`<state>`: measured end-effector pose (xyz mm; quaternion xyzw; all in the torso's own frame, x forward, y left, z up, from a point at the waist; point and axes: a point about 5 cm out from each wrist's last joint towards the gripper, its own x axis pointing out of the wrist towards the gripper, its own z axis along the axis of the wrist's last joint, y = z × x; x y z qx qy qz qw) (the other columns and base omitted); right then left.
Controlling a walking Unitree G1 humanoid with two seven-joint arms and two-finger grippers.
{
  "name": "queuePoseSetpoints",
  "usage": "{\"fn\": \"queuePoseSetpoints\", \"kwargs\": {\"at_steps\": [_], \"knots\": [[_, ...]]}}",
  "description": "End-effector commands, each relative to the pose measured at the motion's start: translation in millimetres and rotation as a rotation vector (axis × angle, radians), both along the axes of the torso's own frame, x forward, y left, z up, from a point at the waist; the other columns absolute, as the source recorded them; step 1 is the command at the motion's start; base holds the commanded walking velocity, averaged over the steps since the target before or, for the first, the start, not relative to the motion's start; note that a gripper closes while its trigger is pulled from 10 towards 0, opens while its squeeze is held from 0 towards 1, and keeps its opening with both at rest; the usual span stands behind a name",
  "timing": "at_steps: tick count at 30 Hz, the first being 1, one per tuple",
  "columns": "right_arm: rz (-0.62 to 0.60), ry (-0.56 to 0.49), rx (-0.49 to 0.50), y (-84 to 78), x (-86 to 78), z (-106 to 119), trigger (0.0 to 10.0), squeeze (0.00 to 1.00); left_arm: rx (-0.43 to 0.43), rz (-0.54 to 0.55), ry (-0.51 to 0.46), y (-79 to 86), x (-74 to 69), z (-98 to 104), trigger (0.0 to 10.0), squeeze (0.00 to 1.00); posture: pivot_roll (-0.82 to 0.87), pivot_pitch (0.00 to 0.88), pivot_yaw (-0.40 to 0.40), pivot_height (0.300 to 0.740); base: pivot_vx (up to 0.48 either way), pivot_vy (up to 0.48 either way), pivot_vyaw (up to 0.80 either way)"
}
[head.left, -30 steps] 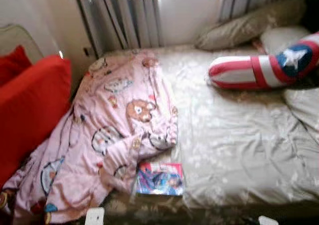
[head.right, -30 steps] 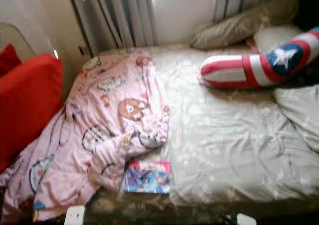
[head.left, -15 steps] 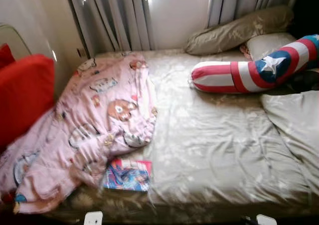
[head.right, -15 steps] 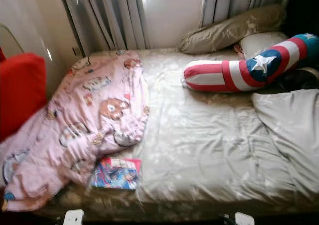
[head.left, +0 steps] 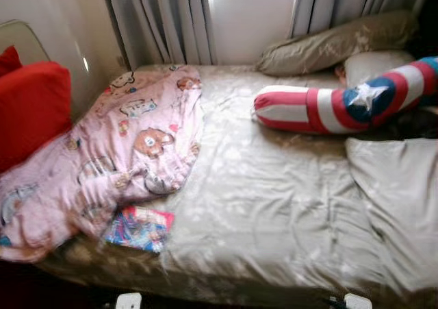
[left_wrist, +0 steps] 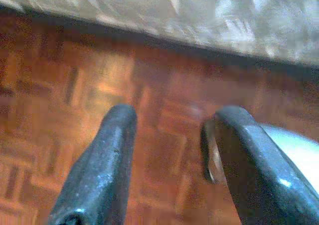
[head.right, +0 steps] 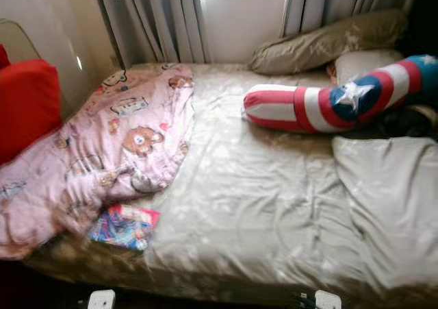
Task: Clean up the room
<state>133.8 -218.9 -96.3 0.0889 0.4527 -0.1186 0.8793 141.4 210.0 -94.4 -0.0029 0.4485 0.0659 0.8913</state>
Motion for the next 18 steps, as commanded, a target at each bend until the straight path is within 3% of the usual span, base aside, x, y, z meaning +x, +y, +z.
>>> {"fn": "queuePoseSetpoints", "kwargs": {"at_steps": [1, 18], "knots": [[-0.010, 0.004, 0.001, 0.2, -2.7, -0.9, 10.0, 0.00, 0.004, -0.005, -0.012, 1.9, 4.6, 2.0, 10.0, 0.00, -0.01, 0.000, 0.071, 0.740, 0.000, -0.480, 0.00], [-0.024, -0.005, 0.002, 1.0, -2.0, -0.7, 10.0, 0.00, 0.001, -0.006, -0.011, 0.4, 5.4, 2.0, 10.0, 0.00, -0.02, 0.000, 0.073, 0.740, 0.000, -0.480, 0.00]]}}
